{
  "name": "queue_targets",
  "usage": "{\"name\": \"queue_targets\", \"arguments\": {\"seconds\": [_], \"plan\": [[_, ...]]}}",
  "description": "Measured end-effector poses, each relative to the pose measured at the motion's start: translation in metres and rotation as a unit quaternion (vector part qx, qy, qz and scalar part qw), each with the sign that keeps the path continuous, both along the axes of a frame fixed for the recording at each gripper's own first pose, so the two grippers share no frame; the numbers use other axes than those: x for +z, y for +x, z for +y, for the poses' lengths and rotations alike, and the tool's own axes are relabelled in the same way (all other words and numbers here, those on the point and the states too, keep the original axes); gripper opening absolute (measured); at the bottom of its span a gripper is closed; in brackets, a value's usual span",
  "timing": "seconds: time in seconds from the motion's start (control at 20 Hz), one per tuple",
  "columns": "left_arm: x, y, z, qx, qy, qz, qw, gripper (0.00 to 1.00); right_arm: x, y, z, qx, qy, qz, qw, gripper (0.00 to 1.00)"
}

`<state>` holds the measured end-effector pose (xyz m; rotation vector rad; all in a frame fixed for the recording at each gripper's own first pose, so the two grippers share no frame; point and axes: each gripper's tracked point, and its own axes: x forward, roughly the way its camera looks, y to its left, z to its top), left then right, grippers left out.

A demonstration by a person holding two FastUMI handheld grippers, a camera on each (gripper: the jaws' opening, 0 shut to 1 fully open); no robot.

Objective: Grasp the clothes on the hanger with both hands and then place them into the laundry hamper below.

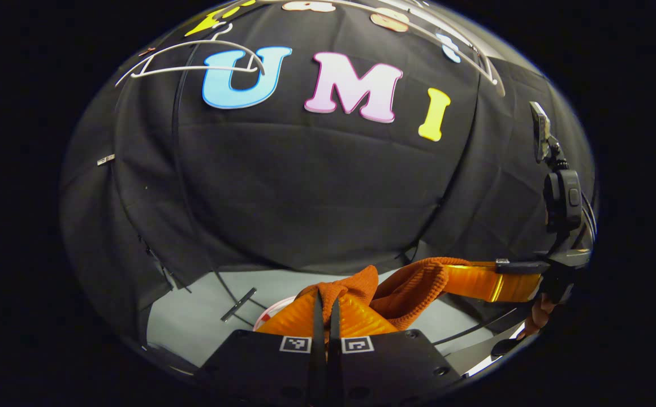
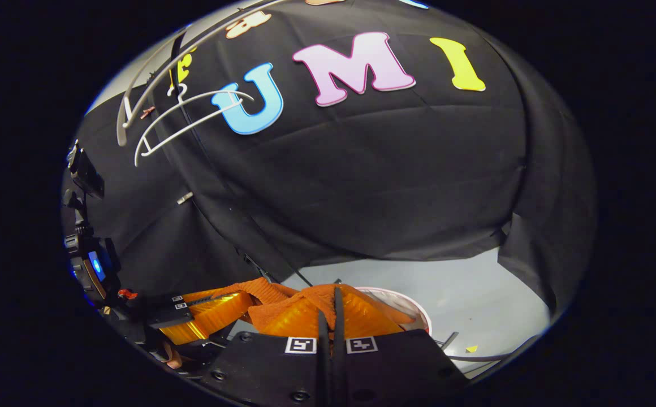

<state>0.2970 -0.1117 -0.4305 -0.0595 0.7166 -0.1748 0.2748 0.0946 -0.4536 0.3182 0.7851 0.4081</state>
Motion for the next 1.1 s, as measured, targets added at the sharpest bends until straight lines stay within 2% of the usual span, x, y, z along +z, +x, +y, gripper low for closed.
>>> {"name": "queue_targets", "arguments": {"seconds": [0.2,0.25,0.3,0.4,0.45,0.55,0.9,1.1], "plan": [[-0.047,-0.014,0.005,0.020,0.038,0.051,0.998,0.06,-0.064,-0.006,-0.014,-0.015,-0.045,0.044,0.998,0.05],[-0.047,-0.016,0.005,0.031,0.048,0.058,0.997,0.09,-0.074,-0.010,-0.020,-0.012,-0.063,0.057,0.996,0.07],[-0.050,-0.020,0.007,0.040,0.051,0.063,0.996,0.13,-0.085,-0.014,-0.019,-0.010,-0.070,0.065,0.995,0.14],[-0.041,-0.026,0.013,0.045,0.066,0.063,0.995,0.71,-0.093,-0.009,-0.019,0.006,-0.093,0.062,0.994,0.71],[-0.054,-0.026,0.016,0.041,0.067,0.065,0.995,0.99,-0.090,-0.023,-0.023,0.018,-0.116,0.056,0.992,1.00],[-0.053,-0.032,0.021,0.047,0.065,0.071,0.994,0.96,-0.088,-0.024,-0.022,0.036,-0.133,0.044,0.990,0.99],[-0.016,-0.050,0.031,0.087,0.015,0.048,0.995,0.98,-0.052,-0.036,-0.009,0.015,-0.105,0.026,0.994,0.99],[0.018,-0.063,0.026,0.072,0.010,0.005,0.997,0.95,-0.013,-0.041,-0.019,-0.012,-0.110,-0.012,0.994,0.99]]}}
